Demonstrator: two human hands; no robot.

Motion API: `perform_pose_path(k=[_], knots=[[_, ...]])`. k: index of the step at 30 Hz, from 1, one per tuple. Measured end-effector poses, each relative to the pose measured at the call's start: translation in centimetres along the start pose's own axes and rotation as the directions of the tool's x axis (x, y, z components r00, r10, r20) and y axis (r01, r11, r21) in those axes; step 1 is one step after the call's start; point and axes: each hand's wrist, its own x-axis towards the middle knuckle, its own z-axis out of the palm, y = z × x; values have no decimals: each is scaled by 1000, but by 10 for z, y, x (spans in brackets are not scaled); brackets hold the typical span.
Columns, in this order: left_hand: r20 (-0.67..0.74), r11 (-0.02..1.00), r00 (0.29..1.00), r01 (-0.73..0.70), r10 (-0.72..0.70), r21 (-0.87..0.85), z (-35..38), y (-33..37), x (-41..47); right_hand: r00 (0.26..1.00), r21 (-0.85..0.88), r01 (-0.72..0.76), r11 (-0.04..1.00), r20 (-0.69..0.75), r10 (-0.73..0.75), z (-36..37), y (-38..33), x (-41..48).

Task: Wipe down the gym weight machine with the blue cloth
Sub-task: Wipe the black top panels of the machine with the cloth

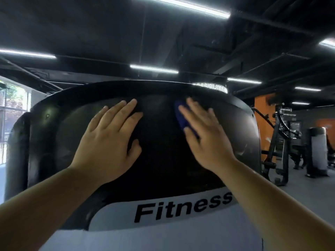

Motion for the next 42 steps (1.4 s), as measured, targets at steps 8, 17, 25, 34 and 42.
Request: perform_pose_path(k=[8,17,25,34,42], knots=[[69,997,994,-82,81,13,7,17,-12,996,31,15,999,86,-17,23,-38,-35],[118,982,975,-185,188,-39,4,-22,-41,703,402,-594,697,-163,693,41,-61,-62],[140,956,949,-267,283,-124,7,-25,-67,712,273,-605,748,-236,661,62,-72,-119],[152,940,934,-301,324,-158,8,-51,-104,961,5,-262,965,-88,261,99,-130,-152],[143,955,950,-256,278,-152,10,-86,-140,898,258,-428,866,12,440,118,-200,-111]])
